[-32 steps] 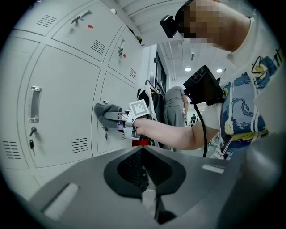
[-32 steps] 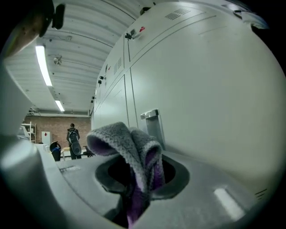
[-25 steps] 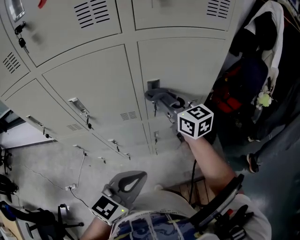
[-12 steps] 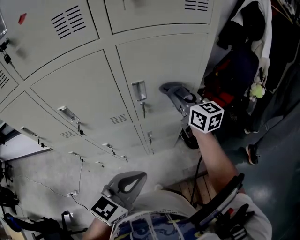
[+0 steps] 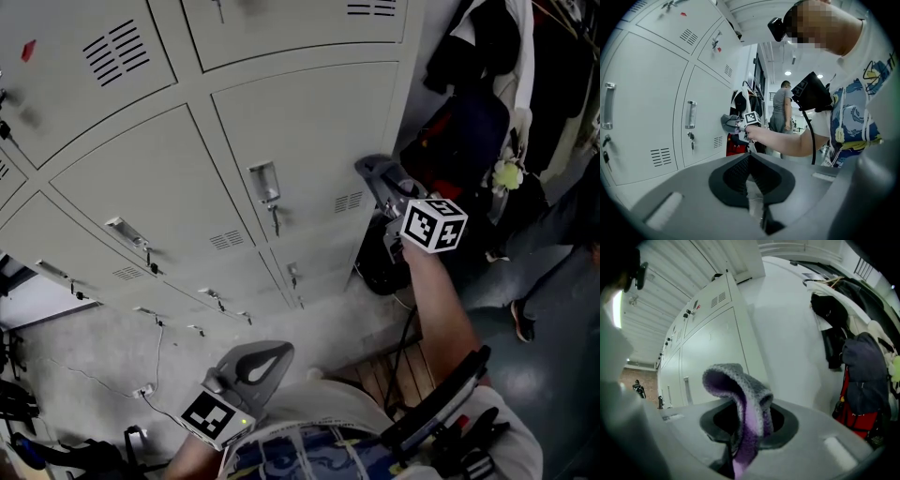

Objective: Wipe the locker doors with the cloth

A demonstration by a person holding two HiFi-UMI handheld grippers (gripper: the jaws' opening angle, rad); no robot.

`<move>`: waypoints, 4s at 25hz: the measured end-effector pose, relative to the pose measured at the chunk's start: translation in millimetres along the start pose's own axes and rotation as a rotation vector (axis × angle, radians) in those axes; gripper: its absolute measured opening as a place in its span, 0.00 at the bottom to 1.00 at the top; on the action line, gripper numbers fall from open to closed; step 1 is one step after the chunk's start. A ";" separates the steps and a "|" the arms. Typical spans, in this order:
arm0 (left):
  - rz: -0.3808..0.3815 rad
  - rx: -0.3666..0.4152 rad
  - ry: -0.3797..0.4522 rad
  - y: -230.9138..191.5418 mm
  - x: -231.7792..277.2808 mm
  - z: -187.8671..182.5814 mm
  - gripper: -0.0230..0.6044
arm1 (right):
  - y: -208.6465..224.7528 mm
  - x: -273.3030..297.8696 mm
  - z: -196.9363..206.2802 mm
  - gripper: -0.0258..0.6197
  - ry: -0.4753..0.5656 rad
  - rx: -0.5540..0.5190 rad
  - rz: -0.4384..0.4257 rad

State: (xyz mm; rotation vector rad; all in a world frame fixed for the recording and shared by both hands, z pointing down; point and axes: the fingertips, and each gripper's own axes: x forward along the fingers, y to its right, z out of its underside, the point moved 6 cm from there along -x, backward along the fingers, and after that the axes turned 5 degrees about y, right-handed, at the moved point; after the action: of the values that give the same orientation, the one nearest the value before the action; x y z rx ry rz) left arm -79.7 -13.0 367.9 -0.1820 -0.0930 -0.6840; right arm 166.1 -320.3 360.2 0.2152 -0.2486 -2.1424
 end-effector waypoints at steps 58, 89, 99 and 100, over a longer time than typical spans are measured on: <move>-0.008 -0.009 -0.023 -6.7 6.0 6.2 0.04 | -18.8 7.8 40.7 0.18 -0.061 0.031 -0.059; -0.008 -0.014 -0.010 -7.7 -1.3 8.2 0.04 | -73.5 2.6 97.2 0.18 -0.195 -0.029 -0.126; -0.072 -0.022 -0.008 -10.3 -21.1 11.7 0.04 | -142.5 42.0 130.8 0.18 -0.303 -0.067 -0.271; -0.075 -0.020 -0.013 -10.8 -22.6 12.7 0.04 | -144.4 44.3 131.8 0.18 -0.307 -0.066 -0.275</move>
State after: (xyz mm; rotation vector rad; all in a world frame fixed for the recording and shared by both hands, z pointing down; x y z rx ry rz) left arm -104.3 -4.7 378.6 -0.2026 -0.1058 -0.7592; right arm -6.3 -266.6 447.3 -0.1281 -0.3399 -2.4509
